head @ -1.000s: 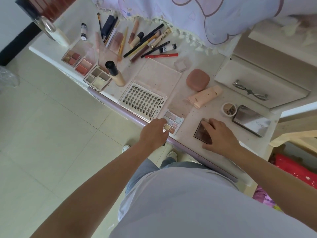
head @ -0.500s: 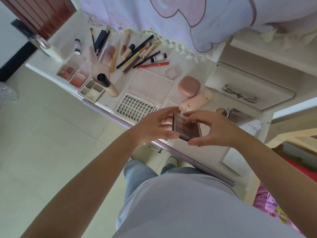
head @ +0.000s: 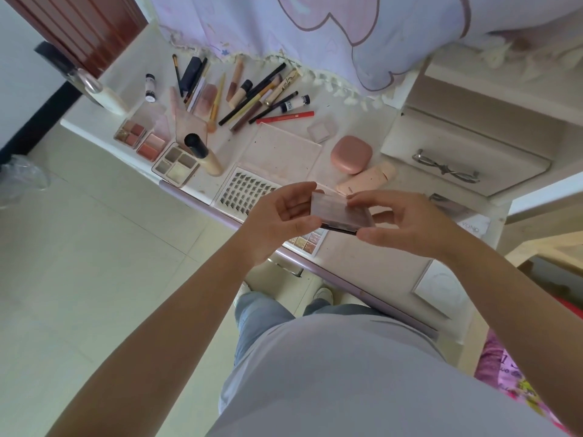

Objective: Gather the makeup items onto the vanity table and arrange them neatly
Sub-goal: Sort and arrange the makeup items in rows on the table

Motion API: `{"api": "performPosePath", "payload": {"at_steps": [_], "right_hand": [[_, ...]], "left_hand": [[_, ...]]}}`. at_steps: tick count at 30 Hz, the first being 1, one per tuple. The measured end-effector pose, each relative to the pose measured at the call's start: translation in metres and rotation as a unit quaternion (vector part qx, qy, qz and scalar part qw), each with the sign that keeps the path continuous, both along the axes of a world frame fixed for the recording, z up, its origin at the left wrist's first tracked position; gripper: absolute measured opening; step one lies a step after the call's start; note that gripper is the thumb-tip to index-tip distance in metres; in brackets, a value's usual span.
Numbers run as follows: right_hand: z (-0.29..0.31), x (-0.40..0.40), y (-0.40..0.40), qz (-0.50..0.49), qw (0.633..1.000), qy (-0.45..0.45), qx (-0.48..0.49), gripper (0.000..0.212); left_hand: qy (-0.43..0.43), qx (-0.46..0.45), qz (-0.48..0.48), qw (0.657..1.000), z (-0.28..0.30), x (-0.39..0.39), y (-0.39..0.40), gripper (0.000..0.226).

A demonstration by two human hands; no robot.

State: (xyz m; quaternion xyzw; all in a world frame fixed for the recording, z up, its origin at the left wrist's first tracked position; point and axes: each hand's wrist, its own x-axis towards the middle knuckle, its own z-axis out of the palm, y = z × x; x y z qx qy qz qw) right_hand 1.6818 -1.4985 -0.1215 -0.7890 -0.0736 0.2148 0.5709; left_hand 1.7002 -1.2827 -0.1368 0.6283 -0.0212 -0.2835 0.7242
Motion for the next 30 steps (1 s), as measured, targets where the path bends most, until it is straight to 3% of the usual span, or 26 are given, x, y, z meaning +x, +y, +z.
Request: {"api": "performPosePath", "payload": {"at_steps": [4, 8, 18, 24, 26, 28, 30], "right_hand": [[0.001, -0.002, -0.001, 0.01, 1.0, 0.011, 0.008, 0.043], [-0.004, -0.006, 0.001, 0.035, 0.999, 0.037, 0.0, 0.053], [-0.021, -0.012, -0.004, 0.015, 0.998, 0.059, 0.013, 0.046], [-0.036, -0.009, -0.021, -0.006, 0.99, 0.109, 0.093, 0.025], [-0.043, -0.006, -0.024, -0.016, 0.985, 0.128, 0.117, 0.02], [-0.048, -0.002, -0.028, -0.061, 0.973, 0.171, 0.144, 0.036], [-0.055, 0.001, -0.031, -0.092, 0.967, 0.196, 0.136, 0.025]], "left_hand": [[-0.004, 0.024, -0.037, 0.999, 0.006, -0.005, 0.001, 0.095], [-0.03, 0.083, -0.029, 0.996, -0.002, -0.012, 0.001, 0.067], [-0.048, 0.123, -0.016, 0.991, -0.015, -0.018, -0.01, 0.059], [-0.058, 0.118, -0.042, 0.99, -0.018, -0.016, -0.018, 0.06], [-0.038, 0.115, -0.05, 0.991, -0.019, -0.011, -0.02, 0.062], [0.009, 0.118, -0.065, 0.991, -0.023, -0.007, -0.021, 0.066], [0.041, 0.139, -0.094, 0.985, -0.03, -0.007, -0.021, 0.067]]}}
